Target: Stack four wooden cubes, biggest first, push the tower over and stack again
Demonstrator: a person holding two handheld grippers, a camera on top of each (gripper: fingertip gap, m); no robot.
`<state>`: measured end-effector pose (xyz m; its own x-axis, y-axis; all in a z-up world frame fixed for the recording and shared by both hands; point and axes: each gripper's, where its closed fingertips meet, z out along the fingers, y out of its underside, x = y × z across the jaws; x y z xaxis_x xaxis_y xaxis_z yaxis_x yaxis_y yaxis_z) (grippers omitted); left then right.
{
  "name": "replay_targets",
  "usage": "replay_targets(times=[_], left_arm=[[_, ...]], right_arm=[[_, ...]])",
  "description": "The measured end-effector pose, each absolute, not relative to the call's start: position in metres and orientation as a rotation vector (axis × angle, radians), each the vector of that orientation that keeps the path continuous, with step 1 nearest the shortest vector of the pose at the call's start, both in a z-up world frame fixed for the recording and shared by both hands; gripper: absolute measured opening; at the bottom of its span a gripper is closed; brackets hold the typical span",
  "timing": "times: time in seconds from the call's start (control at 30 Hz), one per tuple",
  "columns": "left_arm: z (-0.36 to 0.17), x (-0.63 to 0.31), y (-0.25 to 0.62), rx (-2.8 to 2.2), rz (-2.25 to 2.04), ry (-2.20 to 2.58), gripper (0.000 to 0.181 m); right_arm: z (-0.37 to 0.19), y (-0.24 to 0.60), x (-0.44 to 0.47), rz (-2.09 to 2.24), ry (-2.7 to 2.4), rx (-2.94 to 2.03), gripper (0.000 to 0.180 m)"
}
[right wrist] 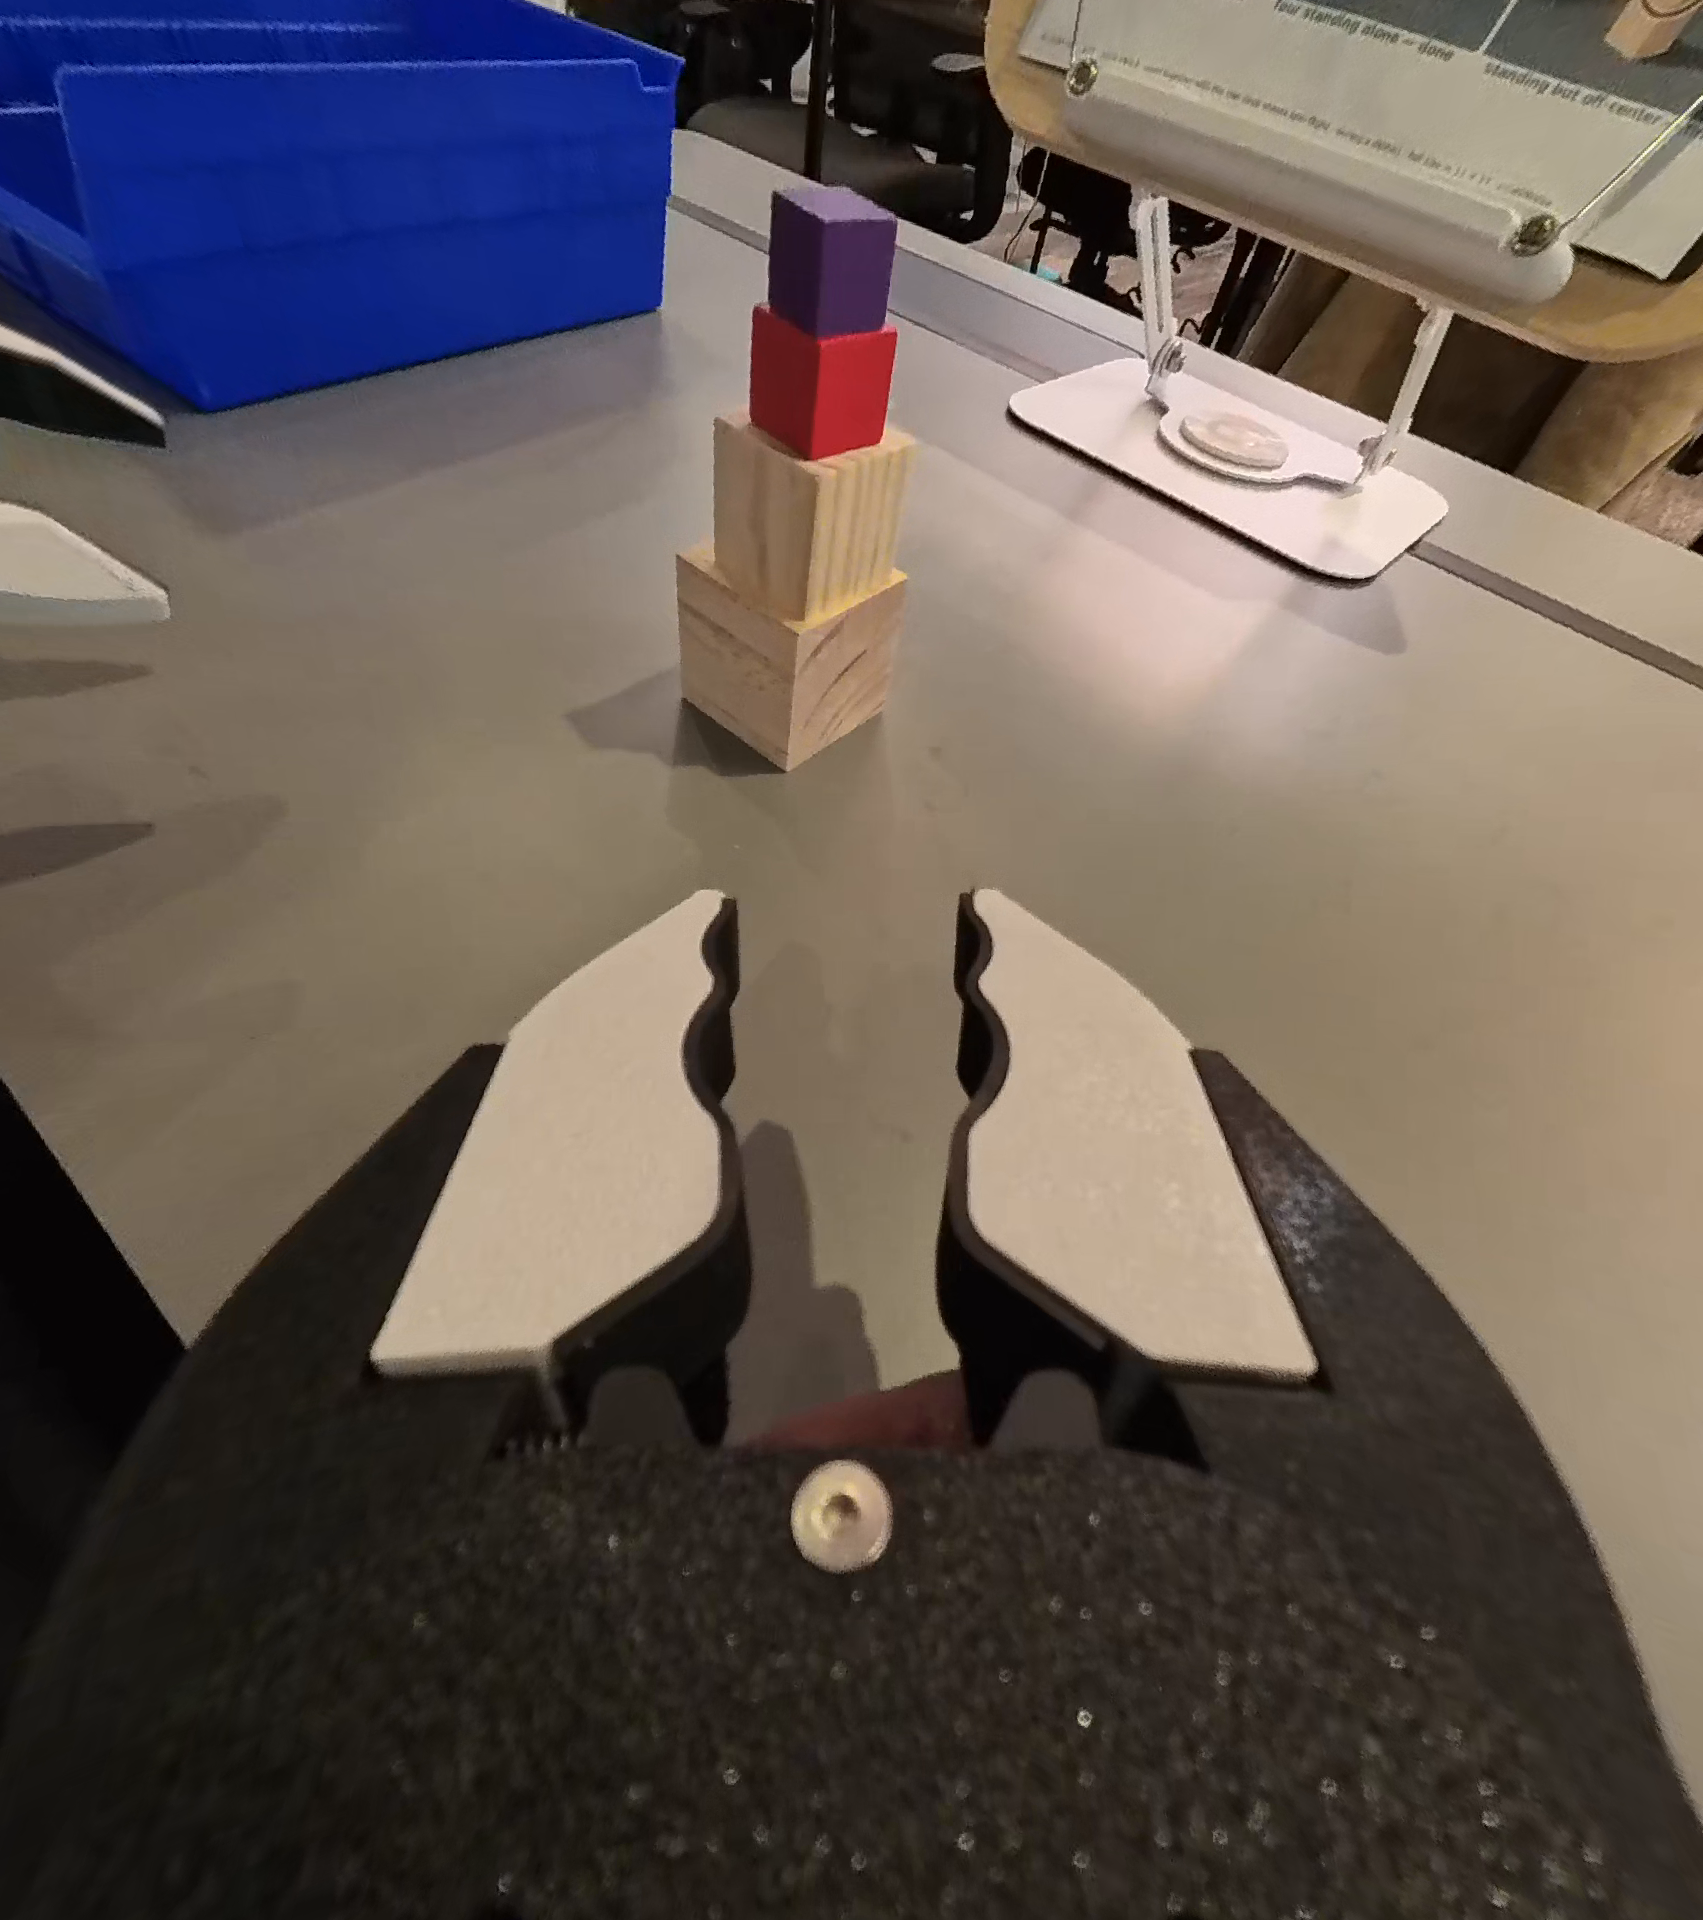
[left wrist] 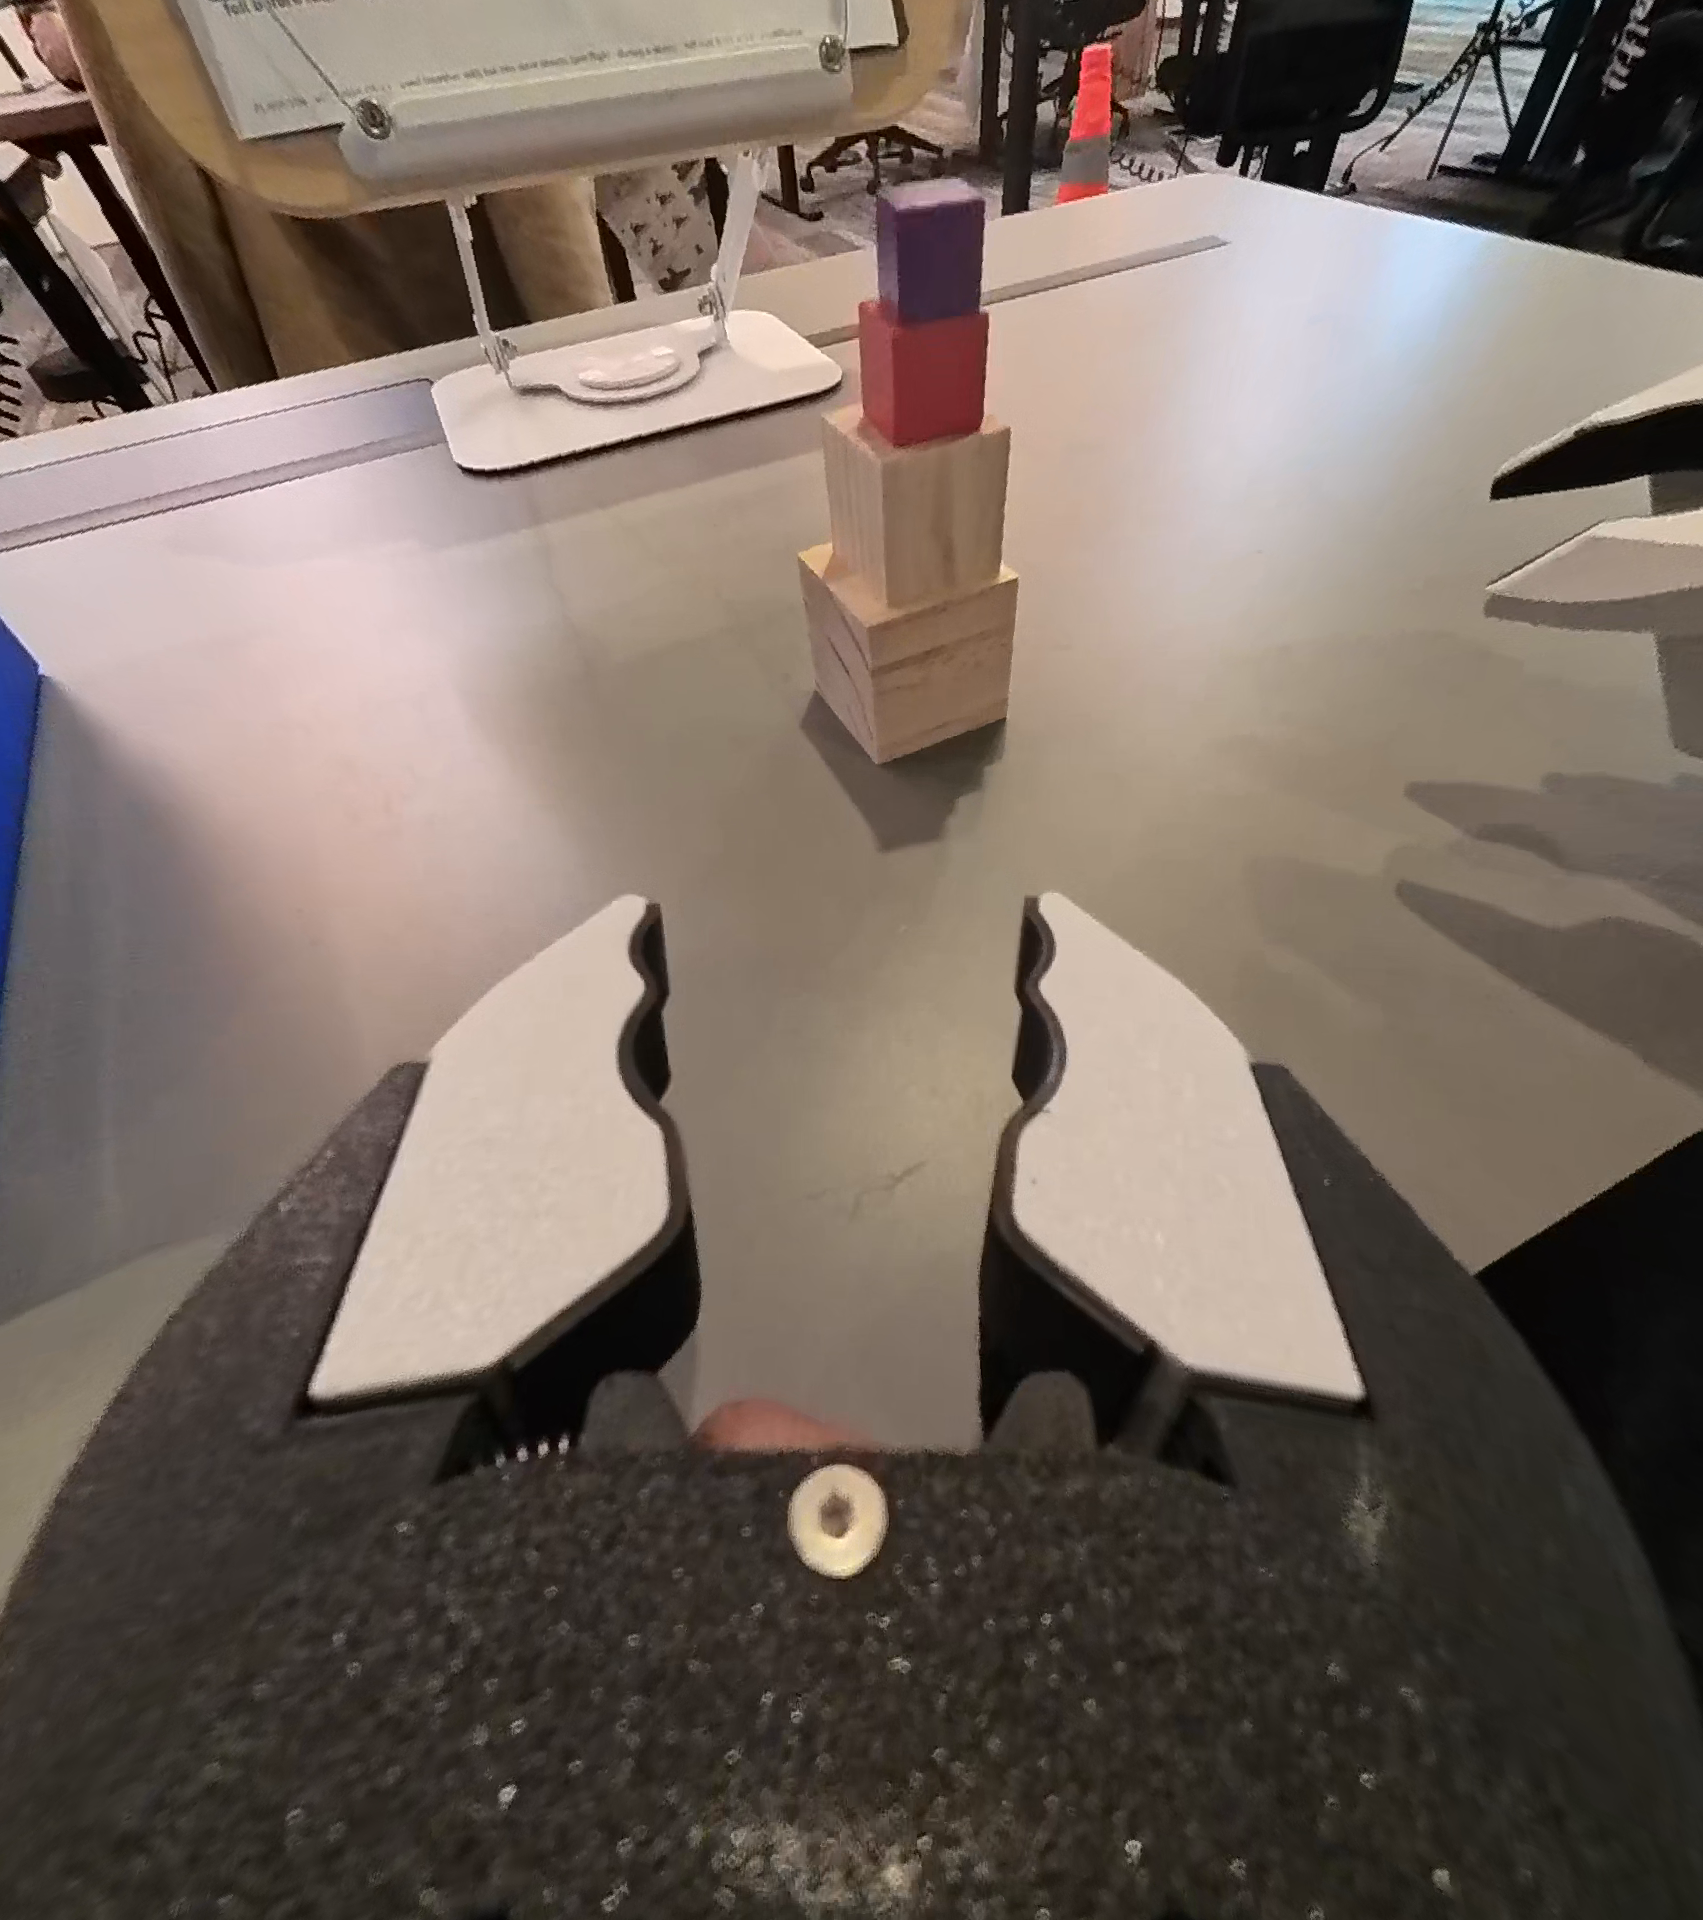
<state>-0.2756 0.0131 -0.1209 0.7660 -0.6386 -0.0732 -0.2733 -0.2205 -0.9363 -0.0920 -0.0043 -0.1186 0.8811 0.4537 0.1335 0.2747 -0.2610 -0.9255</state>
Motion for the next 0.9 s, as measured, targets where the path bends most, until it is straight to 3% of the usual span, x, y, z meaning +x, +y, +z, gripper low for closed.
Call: replay_targets(times=[0.13, 0.2, 0.37, 0.5, 0.7, 0.77, 0.9], left_arm=[[-0.118, -0.265, 0.014, -1.794, -0.391, 0.753, 0.057], [-0.114, -0.240, 0.006, -1.770, -0.494, 0.906, 0.000], [-0.122, -0.174, -0.045, -1.701, -0.915, 1.372, 0.000], [-0.143, -0.158, -0.040, -1.619, -0.729, 1.565, 0.000], [-0.166, -0.164, 0.132, -1.922, -0.349, 1.266, 0.000], [-0.151, -0.155, 0.116, -1.920, -0.629, 1.276, 0.000], [-0.144, -0.192, 0.081, -1.846, -0.457, 1.232, 0.001]], right_arm=[[-0.116, -0.005, -0.092, 0.192, -0.548, -1.858, 0.038], [-0.116, -0.006, -0.092, 0.187, -0.559, -1.862, 0.037], [-0.109, -0.008, -0.083, 0.158, -0.561, -1.839, 0.035], [-0.107, -0.008, -0.073, 0.159, -0.546, -1.834, 0.034], [-0.100, -0.003, -0.065, 0.184, -0.514, -1.819, 0.032], [-0.099, -0.003, -0.065, 0.190, -0.514, -1.818, 0.032], [-0.111, -0.006, -0.073, 0.250, -0.501, -1.846, 0.030]])
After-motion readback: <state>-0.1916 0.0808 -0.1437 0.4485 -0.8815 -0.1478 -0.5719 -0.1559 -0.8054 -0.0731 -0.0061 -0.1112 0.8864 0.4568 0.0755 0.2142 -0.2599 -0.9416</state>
